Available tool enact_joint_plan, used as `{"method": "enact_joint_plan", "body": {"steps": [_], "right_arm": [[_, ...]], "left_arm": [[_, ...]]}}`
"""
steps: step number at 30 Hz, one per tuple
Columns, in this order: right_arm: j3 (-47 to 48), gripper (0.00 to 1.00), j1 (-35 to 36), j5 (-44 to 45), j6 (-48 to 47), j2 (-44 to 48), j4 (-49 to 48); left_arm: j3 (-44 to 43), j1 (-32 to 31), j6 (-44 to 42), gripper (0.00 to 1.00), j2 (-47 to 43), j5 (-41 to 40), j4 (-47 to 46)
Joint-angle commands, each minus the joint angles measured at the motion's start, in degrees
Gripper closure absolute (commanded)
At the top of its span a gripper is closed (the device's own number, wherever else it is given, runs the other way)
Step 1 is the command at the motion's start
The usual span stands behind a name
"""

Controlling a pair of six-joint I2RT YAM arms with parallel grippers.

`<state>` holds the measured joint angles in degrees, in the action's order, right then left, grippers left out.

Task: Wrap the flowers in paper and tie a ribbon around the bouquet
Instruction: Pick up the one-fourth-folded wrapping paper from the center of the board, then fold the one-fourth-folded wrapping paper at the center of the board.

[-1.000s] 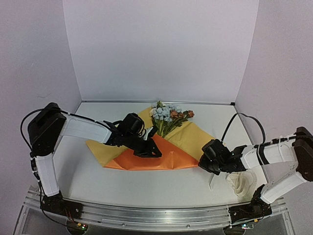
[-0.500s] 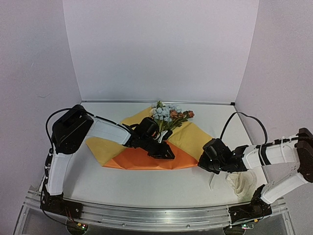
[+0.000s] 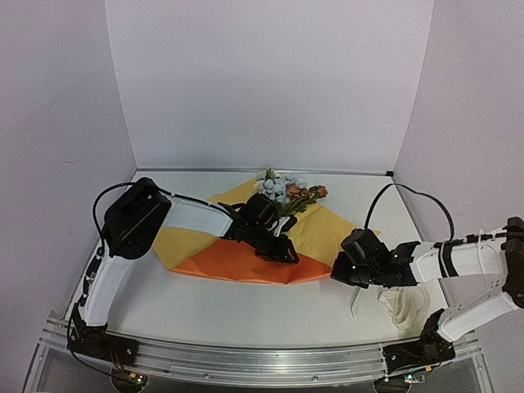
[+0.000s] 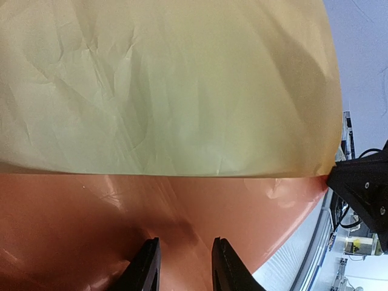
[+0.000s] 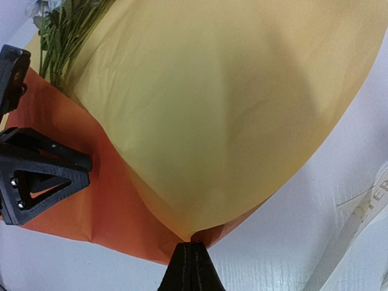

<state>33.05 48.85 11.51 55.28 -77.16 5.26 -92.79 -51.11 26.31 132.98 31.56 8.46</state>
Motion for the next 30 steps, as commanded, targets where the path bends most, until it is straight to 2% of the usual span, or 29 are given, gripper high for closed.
{"method": "enact_joint_plan", "body": {"steps": [1,7,13,18,21,30], "right_arm": [[5.5,1.0,2.7,3.1,-5.6,2.6,3.2],[10.4,1.0,6.2,6.3,-12.7,2.9,5.0],[17.6,1.0,6.4,-1.2,-19.4,-2.2,6.3],[22.8,1.0,6.4,-6.4,-22.2,-6.1,10.2],[24.8,1.0,6.1,-5.9,-22.6,-7.0,12.8],[25.6,1.0,3.7,-8.7,-23.5,-6.2,15.3]], "left_arm": [[-1.6,-0.2,-1.0,0.69,2.4,-3.6,5.3],[-1.8,-0.2,0.6,0.71,3.5,-6.1,7.5],[0.7,-0.2,3.1,0.73,2.1,-7.4,5.8],[1.5,-0.3,2.3,0.72,-1.1,-8.0,4.8],[2.6,-0.2,2.0,0.71,-3.5,-8.1,3.9],[9.3,0.9,0.9,0.63,-15.3,-8.6,2.1]]}}
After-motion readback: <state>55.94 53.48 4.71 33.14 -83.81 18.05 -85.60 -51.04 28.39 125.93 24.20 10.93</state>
